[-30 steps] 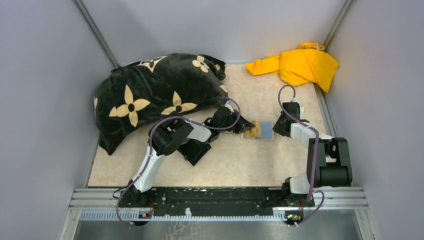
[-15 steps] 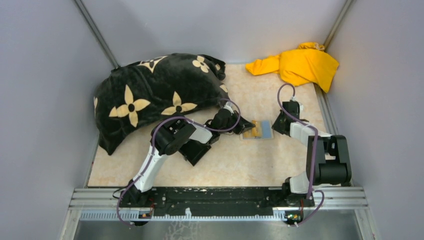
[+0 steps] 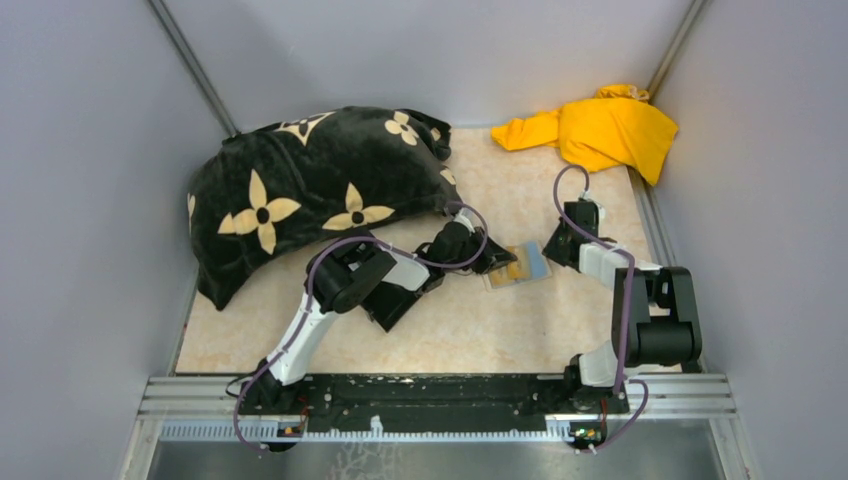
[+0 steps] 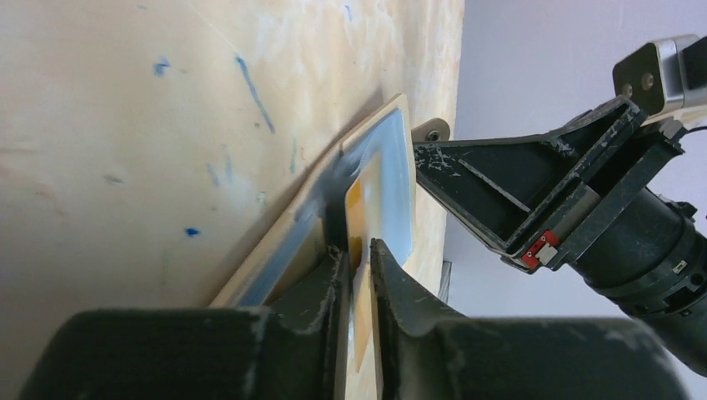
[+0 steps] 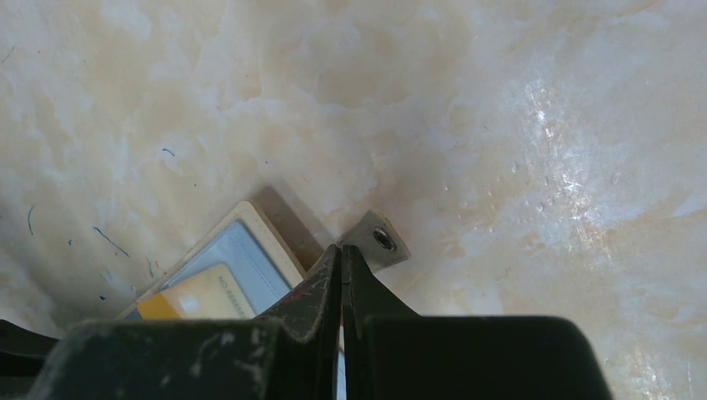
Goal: Put the credit cards into the card holder
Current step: Insert the credit card into the card holder.
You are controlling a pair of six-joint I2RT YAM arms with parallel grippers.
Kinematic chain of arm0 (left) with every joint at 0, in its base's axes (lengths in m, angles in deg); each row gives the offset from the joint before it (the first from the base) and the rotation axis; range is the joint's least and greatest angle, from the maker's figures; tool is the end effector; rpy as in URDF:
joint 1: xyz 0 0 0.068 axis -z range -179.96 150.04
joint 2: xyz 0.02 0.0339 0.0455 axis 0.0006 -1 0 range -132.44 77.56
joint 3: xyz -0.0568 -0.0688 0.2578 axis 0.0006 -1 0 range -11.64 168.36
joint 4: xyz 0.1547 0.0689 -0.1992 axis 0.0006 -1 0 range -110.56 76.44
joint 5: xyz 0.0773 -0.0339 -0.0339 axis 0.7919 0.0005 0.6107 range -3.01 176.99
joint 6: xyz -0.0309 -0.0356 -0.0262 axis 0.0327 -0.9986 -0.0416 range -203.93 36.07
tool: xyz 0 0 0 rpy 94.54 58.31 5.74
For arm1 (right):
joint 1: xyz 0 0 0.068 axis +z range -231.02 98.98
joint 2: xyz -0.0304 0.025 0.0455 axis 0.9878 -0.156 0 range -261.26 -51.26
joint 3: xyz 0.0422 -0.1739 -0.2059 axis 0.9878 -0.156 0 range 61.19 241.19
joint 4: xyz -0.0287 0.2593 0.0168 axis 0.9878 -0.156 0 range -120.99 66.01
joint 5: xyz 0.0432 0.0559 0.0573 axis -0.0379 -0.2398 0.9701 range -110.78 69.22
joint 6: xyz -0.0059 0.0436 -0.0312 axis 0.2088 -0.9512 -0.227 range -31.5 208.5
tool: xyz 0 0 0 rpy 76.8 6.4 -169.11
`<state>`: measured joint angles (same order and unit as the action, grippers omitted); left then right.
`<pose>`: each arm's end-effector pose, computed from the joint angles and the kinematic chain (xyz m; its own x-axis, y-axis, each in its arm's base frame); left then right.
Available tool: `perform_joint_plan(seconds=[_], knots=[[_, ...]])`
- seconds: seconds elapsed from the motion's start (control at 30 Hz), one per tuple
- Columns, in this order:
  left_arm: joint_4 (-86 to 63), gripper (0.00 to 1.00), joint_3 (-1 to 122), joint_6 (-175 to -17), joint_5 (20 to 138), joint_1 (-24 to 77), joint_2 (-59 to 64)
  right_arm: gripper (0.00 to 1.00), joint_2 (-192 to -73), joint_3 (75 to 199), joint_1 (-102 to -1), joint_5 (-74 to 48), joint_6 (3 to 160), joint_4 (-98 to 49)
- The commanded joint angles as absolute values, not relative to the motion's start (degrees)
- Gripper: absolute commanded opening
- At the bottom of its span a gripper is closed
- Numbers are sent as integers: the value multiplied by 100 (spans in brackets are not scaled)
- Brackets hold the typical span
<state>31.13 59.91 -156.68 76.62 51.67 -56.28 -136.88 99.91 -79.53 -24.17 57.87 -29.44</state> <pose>0.2891 -0.3756 0.0819 -0.8939 -0.3843 -0.2307 0.0811 0.3676 -0.9264 0.2779 0.0051 0.1520 -0.6760 0.4911 -0.5493 0.4121 0.8700 0.2707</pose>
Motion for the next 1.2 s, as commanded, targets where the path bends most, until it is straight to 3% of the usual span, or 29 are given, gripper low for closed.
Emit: perform_joint_plan(seconds=[0.0,0.2,0.33,0.53,1.17], knots=[[2499,27,6059,-15374,7662,5402,-5618,0,-14082,9750,-7822,-2210,5800,-3491],[1711,50,5987,-14992,7848,5431,-5264,0,-14079,9732,-7817,-2171,5801,-3473],[891,55,6144,-14620,7968,5427,-5057,0,-14082,9747,-7813,-2161,5809,-3487],[-284,58,6612,-14064,7940,5427,-5002,0,-14090,9741,-7814,-2107,5800,-3453],[-1541,58,6961,-13414,7912,5427,-4797,0,-14090,9710,-7794,-2078,5787,-3418]])
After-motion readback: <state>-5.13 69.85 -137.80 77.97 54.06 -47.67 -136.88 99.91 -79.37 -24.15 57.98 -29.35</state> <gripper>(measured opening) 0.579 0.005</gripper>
